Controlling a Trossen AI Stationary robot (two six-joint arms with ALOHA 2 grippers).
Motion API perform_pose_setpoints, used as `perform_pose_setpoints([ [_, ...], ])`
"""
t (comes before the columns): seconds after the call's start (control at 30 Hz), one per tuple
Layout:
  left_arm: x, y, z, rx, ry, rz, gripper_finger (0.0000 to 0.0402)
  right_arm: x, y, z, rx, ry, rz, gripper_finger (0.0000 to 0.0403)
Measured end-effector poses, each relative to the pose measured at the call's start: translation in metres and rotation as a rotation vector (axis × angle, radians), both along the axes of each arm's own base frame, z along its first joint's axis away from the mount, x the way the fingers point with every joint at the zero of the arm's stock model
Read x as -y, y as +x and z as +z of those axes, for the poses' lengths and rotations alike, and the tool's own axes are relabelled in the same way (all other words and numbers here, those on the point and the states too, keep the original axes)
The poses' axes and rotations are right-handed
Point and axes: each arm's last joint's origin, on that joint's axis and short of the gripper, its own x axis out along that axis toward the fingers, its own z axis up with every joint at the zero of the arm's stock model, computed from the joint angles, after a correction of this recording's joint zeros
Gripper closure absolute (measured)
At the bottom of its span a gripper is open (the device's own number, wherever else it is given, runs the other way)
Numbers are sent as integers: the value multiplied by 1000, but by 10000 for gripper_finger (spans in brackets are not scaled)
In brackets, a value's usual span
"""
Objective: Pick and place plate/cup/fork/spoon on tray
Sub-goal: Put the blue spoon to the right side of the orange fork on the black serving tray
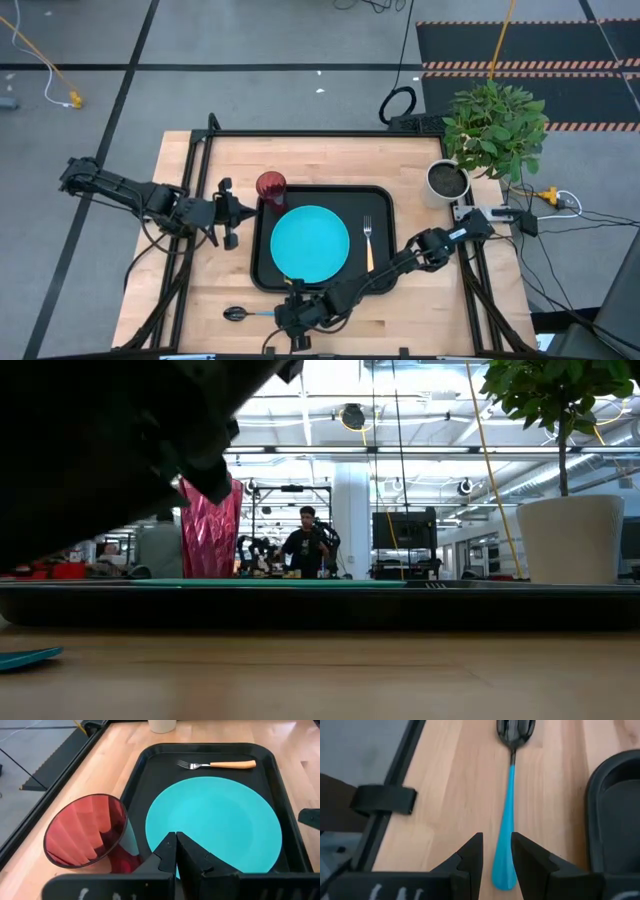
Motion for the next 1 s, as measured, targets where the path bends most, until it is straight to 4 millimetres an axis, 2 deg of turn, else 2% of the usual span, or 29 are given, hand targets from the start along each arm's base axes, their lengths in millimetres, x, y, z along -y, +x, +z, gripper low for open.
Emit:
perform_pose_setpoints([
  [0.13, 0, 0, 0, 0, 0, 0, 392, 0, -1, -2, -8, 3, -9, 312],
  [0.43, 0, 0, 0, 0, 0, 0, 392, 5, -12, -31, -78, -13, -40, 312],
  [0.67, 0, 0, 0, 0, 1, -1, 392, 0, -23, -34, -141, -34, -37, 314],
  [0.77, 0, 0, 0, 0, 1, -1, 392, -5, -29, -34, -168, -52, -24, 334],
  [0.93, 0, -1, -1, -11, -5, 4, 392, -10, -41, -37, -267, -48, -38, 393],
  [1.0, 0, -1, -2, -21, -9, 7, 392, -11, -46, -39, -310, -52, -54, 397],
])
